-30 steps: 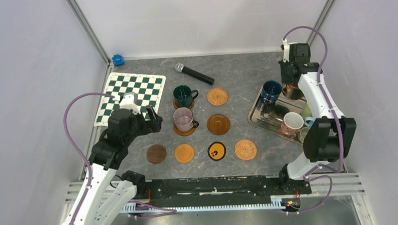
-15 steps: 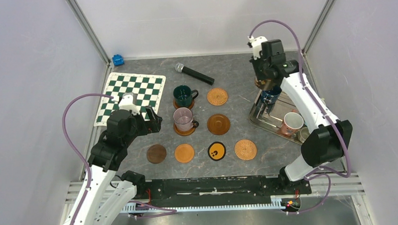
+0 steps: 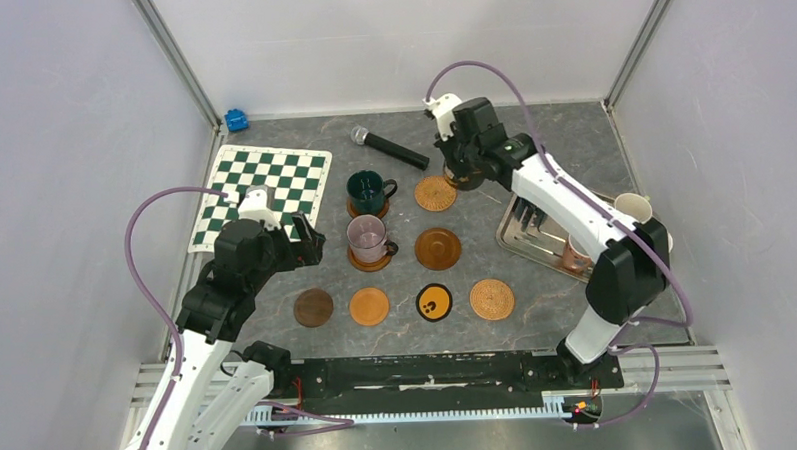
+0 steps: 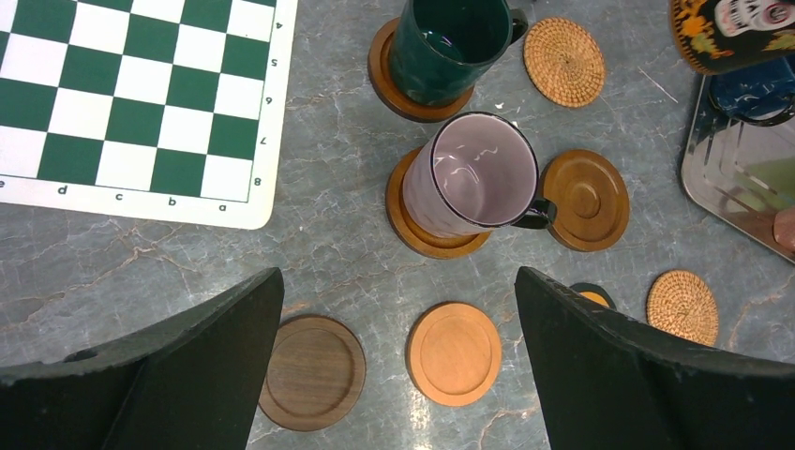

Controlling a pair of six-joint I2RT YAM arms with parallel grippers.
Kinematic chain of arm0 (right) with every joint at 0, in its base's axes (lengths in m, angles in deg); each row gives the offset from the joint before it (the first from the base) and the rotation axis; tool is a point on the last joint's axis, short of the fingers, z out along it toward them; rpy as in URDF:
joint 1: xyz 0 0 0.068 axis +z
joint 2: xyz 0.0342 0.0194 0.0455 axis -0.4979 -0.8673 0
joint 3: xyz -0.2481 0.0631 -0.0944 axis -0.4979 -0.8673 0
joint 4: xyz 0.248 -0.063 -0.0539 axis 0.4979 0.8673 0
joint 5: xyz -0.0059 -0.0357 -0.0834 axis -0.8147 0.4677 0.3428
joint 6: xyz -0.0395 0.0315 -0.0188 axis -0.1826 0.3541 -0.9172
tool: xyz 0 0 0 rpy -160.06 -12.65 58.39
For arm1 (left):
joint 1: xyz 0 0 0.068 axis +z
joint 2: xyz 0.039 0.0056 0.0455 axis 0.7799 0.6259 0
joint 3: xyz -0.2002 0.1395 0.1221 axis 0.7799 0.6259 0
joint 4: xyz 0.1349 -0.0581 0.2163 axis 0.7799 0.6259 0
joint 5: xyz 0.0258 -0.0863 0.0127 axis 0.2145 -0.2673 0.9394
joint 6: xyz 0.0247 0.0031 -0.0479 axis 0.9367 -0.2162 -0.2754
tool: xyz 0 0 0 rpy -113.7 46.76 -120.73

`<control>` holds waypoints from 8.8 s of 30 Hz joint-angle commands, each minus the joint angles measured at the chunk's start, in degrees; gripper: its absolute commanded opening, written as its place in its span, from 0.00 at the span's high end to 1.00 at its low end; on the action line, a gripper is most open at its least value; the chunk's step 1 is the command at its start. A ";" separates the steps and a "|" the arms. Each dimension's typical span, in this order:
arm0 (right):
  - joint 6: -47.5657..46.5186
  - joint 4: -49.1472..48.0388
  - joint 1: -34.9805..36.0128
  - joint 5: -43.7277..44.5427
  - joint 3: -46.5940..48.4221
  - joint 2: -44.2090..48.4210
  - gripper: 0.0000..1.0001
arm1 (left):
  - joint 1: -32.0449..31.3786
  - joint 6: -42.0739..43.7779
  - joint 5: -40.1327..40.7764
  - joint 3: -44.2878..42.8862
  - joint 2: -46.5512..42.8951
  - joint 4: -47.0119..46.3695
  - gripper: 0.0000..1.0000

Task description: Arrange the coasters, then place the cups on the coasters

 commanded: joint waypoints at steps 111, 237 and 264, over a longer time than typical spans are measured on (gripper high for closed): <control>23.99 -2.23 8.62 18.72 23.52 -27.44 1.00 | -1.23 3.59 3.07 -0.01 -0.81 -1.62 0.00; 2.73 -6.16 -19.27 -0.16 -13.79 3.71 1.00 | -1.20 3.41 2.84 0.09 -0.25 -1.50 0.00; -10.82 -17.30 8.05 -19.60 -32.18 19.73 1.00 | -1.25 3.38 3.81 0.18 -1.83 -1.60 0.00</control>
